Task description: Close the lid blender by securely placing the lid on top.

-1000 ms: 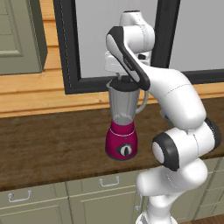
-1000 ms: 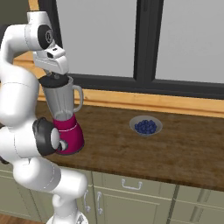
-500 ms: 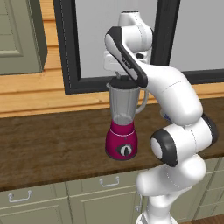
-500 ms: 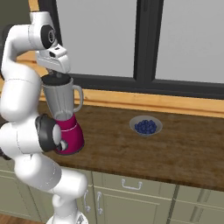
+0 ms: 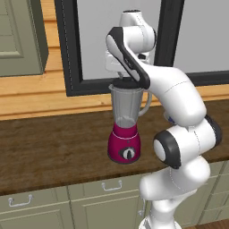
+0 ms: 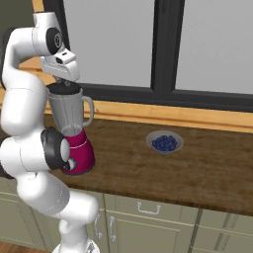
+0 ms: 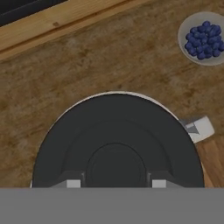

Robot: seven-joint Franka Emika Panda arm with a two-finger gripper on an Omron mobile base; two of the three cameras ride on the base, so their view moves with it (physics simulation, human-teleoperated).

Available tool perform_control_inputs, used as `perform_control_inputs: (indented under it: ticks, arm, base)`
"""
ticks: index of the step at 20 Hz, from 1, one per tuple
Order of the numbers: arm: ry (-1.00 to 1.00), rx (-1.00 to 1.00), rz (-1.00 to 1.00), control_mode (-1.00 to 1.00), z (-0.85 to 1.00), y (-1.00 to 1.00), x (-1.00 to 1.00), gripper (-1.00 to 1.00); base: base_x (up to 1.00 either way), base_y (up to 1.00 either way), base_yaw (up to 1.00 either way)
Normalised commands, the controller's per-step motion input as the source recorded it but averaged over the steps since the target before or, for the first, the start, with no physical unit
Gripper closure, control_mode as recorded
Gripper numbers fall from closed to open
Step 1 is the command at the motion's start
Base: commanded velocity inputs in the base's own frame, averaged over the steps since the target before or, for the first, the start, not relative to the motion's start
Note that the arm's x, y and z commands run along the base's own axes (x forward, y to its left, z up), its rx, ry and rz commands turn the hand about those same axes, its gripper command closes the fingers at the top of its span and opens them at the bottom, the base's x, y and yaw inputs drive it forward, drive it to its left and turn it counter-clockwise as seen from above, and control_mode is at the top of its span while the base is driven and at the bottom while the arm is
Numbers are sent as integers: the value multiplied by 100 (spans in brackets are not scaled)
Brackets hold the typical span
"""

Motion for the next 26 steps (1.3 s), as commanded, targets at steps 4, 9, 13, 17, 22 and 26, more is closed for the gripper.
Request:
perform_control_inputs:
  ticks: [4, 9, 13, 17, 22, 26]
  arm:
    - [-6, 0, 0, -100, -1, 0, 0, 100]
    - [-8, 0, 0, -100, -13, 0, 0, 100]
    - [-8, 0, 0, -100, -16, 0, 0, 100]
    - [-8, 0, 0, -100, -18, 0, 0, 100]
    - [-5, 0, 0, -100, -24, 0, 0, 100]
    - [-2, -2, 0, -100, -44, 0, 0, 100]
  base:
    - [0, 0, 0]
    - [0, 0, 0]
    - [0, 0, 0]
    - [0, 0, 0]
    - [0, 0, 0]
    - [0, 0, 0]
